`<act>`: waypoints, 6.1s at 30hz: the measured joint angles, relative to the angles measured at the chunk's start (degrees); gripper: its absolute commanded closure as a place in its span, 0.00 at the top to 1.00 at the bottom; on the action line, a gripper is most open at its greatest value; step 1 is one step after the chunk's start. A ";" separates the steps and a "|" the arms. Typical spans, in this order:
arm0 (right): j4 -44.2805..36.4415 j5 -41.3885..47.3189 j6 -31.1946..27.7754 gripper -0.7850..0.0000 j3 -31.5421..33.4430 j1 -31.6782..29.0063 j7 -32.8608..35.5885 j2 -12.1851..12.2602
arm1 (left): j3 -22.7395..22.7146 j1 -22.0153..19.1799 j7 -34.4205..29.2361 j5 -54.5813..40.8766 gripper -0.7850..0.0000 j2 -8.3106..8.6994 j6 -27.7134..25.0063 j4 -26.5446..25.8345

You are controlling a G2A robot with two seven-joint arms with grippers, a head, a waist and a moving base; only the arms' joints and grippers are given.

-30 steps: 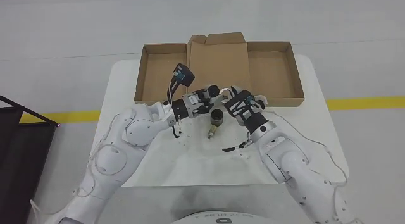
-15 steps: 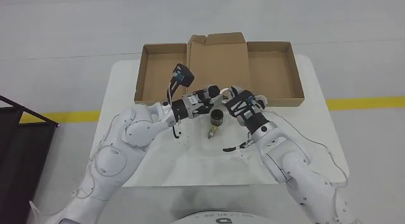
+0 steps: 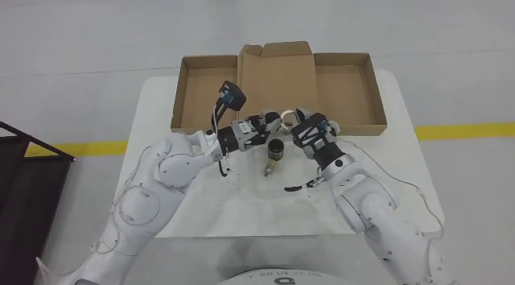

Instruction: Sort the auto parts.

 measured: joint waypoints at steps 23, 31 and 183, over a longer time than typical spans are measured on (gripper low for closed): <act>-0.61 0.43 -3.45 0.00 1.02 -1.32 -1.72 -0.40 | -0.49 -0.17 0.25 -1.97 0.35 0.19 -0.42 0.71; -0.74 0.20 -4.19 0.00 1.14 -1.70 -2.32 -0.51 | 0.43 -1.25 -0.65 -4.25 0.25 -0.01 -0.20 2.11; 19.24 32.52 -3.06 0.63 -5.59 22.77 45.37 -3.67 | -8.93 -14.48 1.92 4.07 1.00 -0.62 -2.81 34.86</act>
